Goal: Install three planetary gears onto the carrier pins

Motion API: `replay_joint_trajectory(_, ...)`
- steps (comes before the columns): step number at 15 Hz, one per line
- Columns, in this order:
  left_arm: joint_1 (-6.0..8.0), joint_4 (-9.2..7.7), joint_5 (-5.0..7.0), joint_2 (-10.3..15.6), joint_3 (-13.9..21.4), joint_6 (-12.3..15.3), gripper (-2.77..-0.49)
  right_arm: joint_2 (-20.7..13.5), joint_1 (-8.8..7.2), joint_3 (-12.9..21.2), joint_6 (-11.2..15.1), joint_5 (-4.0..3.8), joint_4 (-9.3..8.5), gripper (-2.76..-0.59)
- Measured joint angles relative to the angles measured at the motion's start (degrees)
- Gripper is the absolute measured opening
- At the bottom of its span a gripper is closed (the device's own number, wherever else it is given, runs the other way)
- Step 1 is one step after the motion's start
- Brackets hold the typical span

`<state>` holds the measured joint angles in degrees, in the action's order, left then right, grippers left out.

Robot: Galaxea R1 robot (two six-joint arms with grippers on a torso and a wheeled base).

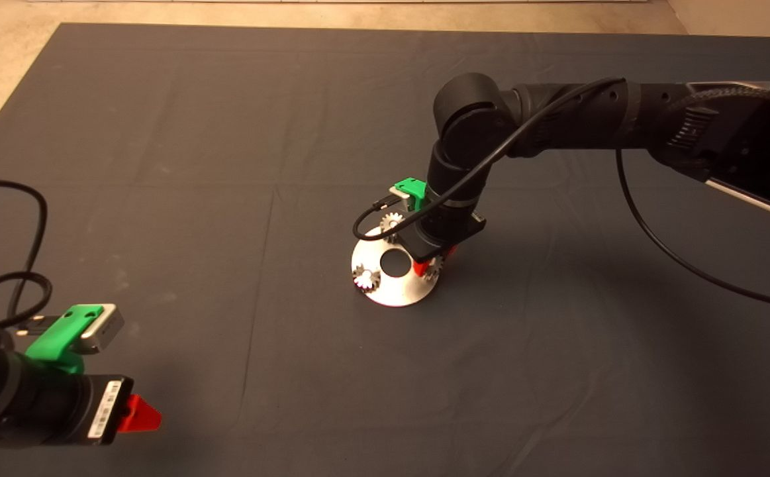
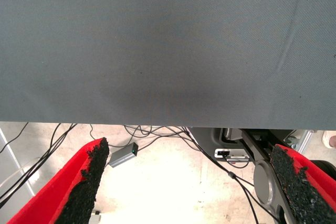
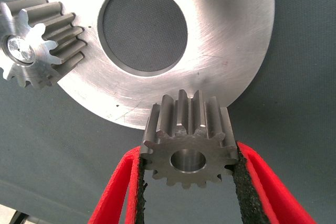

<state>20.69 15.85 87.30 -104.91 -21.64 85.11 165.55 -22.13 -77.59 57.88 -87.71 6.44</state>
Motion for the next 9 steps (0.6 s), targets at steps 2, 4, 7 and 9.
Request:
replay_joint_trajectory(2,0.0,0.0,0.0,0.0,0.0,0.0,-1.06,-0.02,-0.92,0.57,0.0,-0.02,0.01,-2.41)
replay_joint_trajectory(4,0.0,0.0,0.02,0.0,0.0,-0.02,-1.06,0.0,-1.59,1.18,0.0,0.01,0.03,-2.41)
replay_joint_trajectory(7,0.0,0.0,0.0,0.0,0.0,-0.02,-1.06,0.03,-1.57,1.56,0.0,0.0,0.01,-2.41)
replay_joint_trajectory(9,0.0,0.0,0.0,0.01,0.01,-0.02,-1.06,0.03,-1.57,1.99,0.02,0.01,0.03,-2.41)
